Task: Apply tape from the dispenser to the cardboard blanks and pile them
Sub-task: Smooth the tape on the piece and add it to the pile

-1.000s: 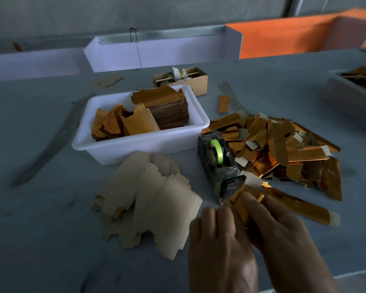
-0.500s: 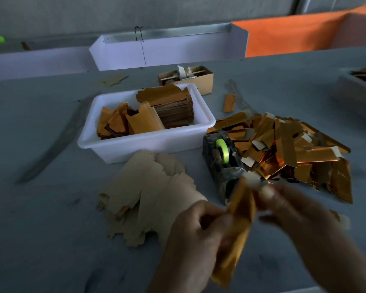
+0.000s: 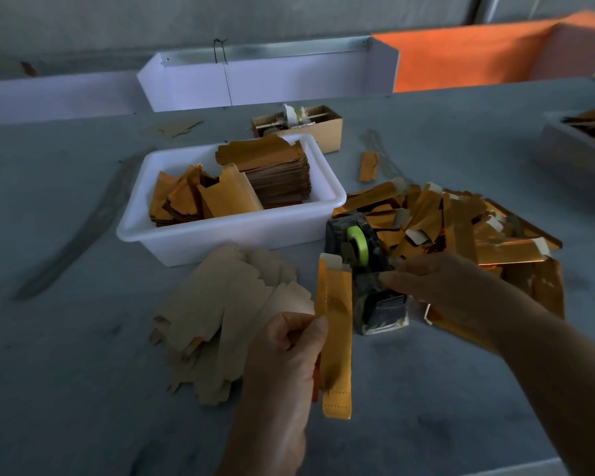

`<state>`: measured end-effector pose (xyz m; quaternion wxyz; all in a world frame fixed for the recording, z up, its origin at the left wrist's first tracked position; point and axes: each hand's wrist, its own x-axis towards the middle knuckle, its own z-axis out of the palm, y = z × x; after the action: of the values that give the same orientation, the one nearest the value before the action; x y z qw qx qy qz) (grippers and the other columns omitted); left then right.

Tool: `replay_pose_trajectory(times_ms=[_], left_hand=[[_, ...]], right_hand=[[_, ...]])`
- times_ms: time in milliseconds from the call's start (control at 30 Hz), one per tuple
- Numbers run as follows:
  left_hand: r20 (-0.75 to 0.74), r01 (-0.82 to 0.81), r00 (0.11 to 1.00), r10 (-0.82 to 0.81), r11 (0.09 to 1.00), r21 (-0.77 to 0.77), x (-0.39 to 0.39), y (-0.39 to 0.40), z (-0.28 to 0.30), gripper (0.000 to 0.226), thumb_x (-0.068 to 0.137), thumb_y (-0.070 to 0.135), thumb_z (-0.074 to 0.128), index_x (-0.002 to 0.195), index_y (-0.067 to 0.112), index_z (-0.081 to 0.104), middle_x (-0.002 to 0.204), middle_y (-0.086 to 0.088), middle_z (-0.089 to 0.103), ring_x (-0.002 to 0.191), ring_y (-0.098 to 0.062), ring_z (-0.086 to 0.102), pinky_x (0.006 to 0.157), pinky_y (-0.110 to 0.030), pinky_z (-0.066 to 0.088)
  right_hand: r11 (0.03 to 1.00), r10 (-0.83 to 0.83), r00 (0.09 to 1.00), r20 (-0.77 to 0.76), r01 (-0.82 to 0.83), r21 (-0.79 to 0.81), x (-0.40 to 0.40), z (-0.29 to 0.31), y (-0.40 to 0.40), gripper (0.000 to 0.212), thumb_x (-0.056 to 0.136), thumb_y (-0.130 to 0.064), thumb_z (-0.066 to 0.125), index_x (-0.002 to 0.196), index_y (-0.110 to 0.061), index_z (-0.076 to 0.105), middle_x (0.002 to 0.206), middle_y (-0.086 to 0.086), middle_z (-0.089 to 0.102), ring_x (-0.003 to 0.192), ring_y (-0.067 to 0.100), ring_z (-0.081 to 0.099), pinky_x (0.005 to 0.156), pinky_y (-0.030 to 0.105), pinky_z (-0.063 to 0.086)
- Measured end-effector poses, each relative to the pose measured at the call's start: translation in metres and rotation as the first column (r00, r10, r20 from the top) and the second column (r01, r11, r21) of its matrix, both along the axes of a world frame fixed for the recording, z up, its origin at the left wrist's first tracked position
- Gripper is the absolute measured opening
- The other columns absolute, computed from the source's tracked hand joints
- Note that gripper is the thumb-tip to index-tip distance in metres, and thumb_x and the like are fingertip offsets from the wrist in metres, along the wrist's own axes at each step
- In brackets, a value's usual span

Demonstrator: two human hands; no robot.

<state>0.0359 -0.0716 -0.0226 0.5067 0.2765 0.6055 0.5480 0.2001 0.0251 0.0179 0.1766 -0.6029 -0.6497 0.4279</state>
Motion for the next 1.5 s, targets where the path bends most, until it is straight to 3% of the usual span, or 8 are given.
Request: replay_pose_trajectory(times_ms=[133,267,367,567,733,1033,1200,1500], left_hand=[[-0.002,0.024,1.000,-0.024,1.000,-0.015,0.000,0.001,0.000,0.020,0.088,0.023,0.064,0.069,0.017,0.064,0.044,0.005,0.048,0.034,-0.004,0.040,0.034,-0.017,0.029],[-0.010,0.049,0.999,-0.049,0.999,-0.002,0.002,0.001,0.001,0.018,0.088,0.021,0.063,0.075,0.010,0.061,0.042,0.006,0.046,0.032,-0.003,0.038,0.030,-0.014,0.025],[0.000,0.061,0.998,-0.061,0.998,-0.005,0.002,0.002,0.000,0.017,0.088,0.020,0.063,0.074,0.010,0.062,0.043,0.005,0.047,0.032,-0.003,0.037,0.030,-0.014,0.025],[0.018,0.082,0.997,-0.082,0.996,-0.025,0.005,0.003,-0.005,0.017,0.086,0.025,0.066,0.071,0.017,0.066,0.056,0.001,0.056,0.046,-0.007,0.050,0.040,-0.019,0.037],[0.029,0.102,0.994,-0.102,0.995,-0.006,0.005,0.002,-0.005,0.016,0.087,0.025,0.065,0.076,0.014,0.066,0.060,-0.001,0.059,0.051,-0.009,0.052,0.047,-0.024,0.042],[0.244,0.061,0.967,-0.072,0.997,0.050,0.004,0.014,0.006,0.016,0.072,0.025,0.064,0.072,0.009,0.063,0.059,-0.004,0.059,0.052,-0.011,0.054,0.060,-0.030,0.040],[0.279,0.058,0.958,-0.065,0.998,0.034,0.002,0.014,0.002,0.013,0.074,0.021,0.063,0.071,0.008,0.062,0.054,0.000,0.059,0.048,-0.006,0.055,0.053,-0.023,0.046],[0.287,0.089,0.953,-0.100,0.995,0.049,0.002,0.011,-0.002,0.027,0.082,0.019,0.062,0.057,0.017,0.069,0.056,0.002,0.063,0.050,-0.004,0.059,0.047,-0.017,0.048]], right_hand=[[0.994,0.086,0.974,0.209,-0.098,0.049,-0.001,-0.003,0.008,0.035,0.089,-0.041,0.055,0.077,-0.008,0.062,0.069,0.005,0.057,0.065,0.019,0.054,0.057,0.025,0.040],[0.987,0.112,0.939,0.326,-0.144,0.077,-0.007,0.005,0.013,0.032,0.090,-0.038,0.057,0.101,-0.010,0.066,0.095,0.007,0.066,0.086,0.019,0.063,0.062,0.019,0.044],[0.993,0.119,0.957,0.265,-0.115,-0.030,-0.008,0.005,0.017,0.033,0.086,-0.034,0.062,0.102,-0.004,0.067,0.102,0.015,0.067,0.095,0.029,0.062,0.068,0.028,0.047],[0.992,0.110,0.977,0.184,-0.098,-0.073,-0.005,0.001,0.018,0.016,0.086,-0.030,0.063,0.090,-0.014,0.065,0.084,-0.001,0.061,0.078,0.009,0.054,0.063,0.021,0.039],[0.992,0.056,0.997,0.058,-0.049,-0.119,-0.001,-0.002,0.018,0.006,0.087,-0.023,0.063,0.085,-0.017,0.065,0.091,0.006,0.064,0.094,0.022,0.060,0.092,0.039,0.047],[1.000,0.000,0.997,0.073,0.000,-0.003,0.005,-0.007,0.008,0.015,0.093,-0.030,0.054,0.080,-0.023,0.057,0.082,0.004,0.058,0.076,0.016,0.056,0.060,0.024,0.039],[0.998,0.064,0.986,0.153,-0.061,-0.022,0.000,-0.004,0.011,0.031,0.089,-0.038,0.058,0.092,-0.008,0.065,0.089,0.012,0.063,0.082,0.022,0.060,0.063,0.026,0.041],[0.999,0.042,0.998,0.046,-0.041,-0.026,-0.001,-0.006,0.012,0.006,0.086,-0.025,0.065,0.081,-0.023,0.065,0.084,-0.001,0.064,0.079,0.011,0.058,0.065,0.023,0.042]])
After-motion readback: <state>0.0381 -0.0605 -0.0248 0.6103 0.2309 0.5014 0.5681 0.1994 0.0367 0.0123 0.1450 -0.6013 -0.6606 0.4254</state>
